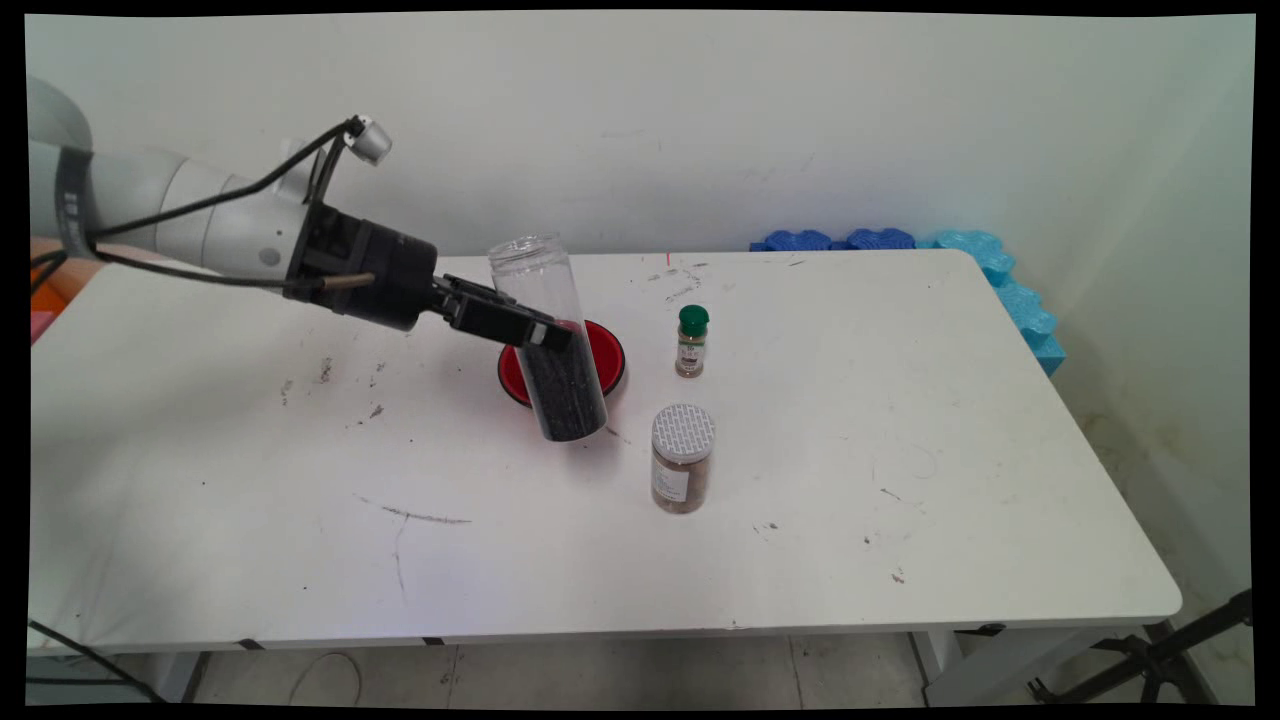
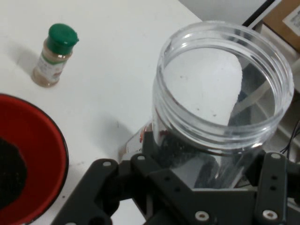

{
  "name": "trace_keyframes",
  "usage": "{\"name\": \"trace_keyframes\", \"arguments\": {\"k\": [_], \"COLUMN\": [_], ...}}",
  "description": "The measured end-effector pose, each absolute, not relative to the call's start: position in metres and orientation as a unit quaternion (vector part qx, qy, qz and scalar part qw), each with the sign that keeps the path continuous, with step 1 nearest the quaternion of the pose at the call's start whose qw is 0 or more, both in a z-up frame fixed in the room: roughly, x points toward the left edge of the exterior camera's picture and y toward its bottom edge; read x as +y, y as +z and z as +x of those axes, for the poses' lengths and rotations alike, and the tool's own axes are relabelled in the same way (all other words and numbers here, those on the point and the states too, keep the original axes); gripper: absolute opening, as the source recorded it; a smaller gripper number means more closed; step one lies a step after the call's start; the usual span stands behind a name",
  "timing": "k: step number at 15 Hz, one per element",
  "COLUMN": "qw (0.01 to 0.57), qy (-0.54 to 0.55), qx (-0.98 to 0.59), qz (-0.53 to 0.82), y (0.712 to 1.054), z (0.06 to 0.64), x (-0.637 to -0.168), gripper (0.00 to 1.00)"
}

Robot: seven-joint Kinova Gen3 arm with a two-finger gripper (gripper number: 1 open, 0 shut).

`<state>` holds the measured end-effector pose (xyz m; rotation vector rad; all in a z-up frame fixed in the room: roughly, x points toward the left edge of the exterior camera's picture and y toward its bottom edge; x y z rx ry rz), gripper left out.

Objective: Pour the black seasoning powder in the red bowl

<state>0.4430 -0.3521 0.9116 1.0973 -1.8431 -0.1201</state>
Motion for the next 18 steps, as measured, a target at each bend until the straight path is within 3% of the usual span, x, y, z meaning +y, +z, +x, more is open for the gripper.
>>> {"name": "trace_keyframes", "arguments": {"k": [18], "qw": [0.443], "qy": [-0.195], "qx": [-0.612], "qz": [0.625], "y": [0.902], "z": [0.456], "x": [-0.387], "gripper": [0.00]}}
